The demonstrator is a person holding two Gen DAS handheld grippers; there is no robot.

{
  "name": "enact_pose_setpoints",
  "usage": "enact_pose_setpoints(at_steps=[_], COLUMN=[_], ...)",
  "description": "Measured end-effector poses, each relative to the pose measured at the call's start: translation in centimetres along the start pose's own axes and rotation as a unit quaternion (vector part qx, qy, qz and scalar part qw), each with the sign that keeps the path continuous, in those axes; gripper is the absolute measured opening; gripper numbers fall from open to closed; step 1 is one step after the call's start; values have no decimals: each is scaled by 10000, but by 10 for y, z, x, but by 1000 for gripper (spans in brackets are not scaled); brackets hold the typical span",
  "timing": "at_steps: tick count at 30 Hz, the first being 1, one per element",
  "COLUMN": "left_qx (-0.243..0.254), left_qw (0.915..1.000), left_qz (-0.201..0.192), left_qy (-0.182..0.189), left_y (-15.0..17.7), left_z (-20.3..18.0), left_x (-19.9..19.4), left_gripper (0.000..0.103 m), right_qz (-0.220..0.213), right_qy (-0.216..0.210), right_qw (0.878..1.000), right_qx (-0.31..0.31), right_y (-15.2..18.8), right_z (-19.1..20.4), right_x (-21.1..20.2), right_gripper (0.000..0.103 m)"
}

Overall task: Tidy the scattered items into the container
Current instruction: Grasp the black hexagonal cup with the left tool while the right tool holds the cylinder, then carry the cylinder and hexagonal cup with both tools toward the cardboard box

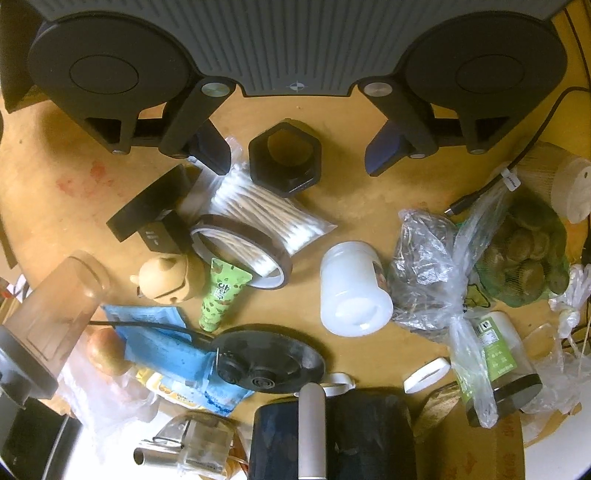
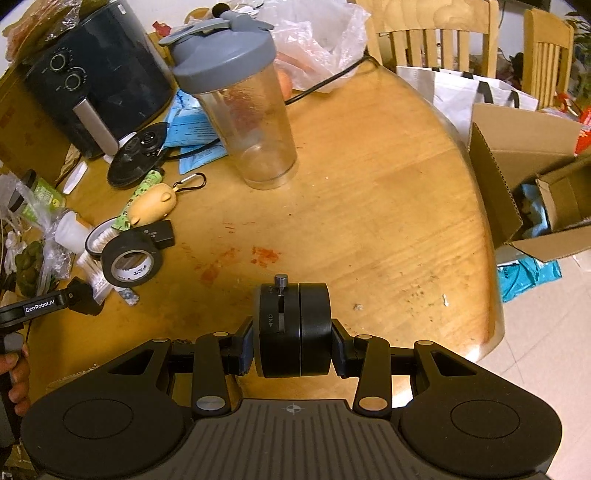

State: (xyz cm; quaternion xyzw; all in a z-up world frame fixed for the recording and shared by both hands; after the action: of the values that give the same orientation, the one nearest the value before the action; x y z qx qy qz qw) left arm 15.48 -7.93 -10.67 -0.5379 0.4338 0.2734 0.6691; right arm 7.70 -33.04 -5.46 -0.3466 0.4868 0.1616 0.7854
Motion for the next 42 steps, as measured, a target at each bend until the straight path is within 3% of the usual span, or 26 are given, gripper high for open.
enact_pose_setpoints(at_steps=[2, 4, 5, 23, 42], left_qx=[8, -4, -16, -205, -591], left_qw=[10000, 9999, 9998, 9997, 9980], left_qz=[51, 147, 194, -27, 134], left_qy=[-40, -30, -28, -114, -152], left_y=[0, 1, 1, 2, 44], left_z=[0, 0, 0, 5, 15], left_x=[3, 6, 7, -11, -32], left_gripper=[72, 44, 40, 40, 40], right_qz=[0, 4, 7, 96, 181], right_qy=[16, 32, 38, -130, -422], right_qw=[10000, 10000, 10000, 9995, 9966], right_qx=[16, 21, 18, -258, -684], right_y=[0, 1, 1, 0, -7], right_z=[-1, -2, -2, 6, 27], right_x=[0, 0, 0, 5, 10], right_gripper=[43, 43, 43, 43, 43])
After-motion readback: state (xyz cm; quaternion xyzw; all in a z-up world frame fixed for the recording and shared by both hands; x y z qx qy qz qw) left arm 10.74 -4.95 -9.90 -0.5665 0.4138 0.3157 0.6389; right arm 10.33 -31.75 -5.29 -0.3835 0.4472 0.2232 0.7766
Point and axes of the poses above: each gripper's, at about its wrist camera, not at the fingertips, and x roughly the way its jaws point, z to its left, y to its underside, the point moved 6 cm from there along x, roughly the way its jaws point, and after that the axes turned 4 degrees about -y, right-handed, at the moved point
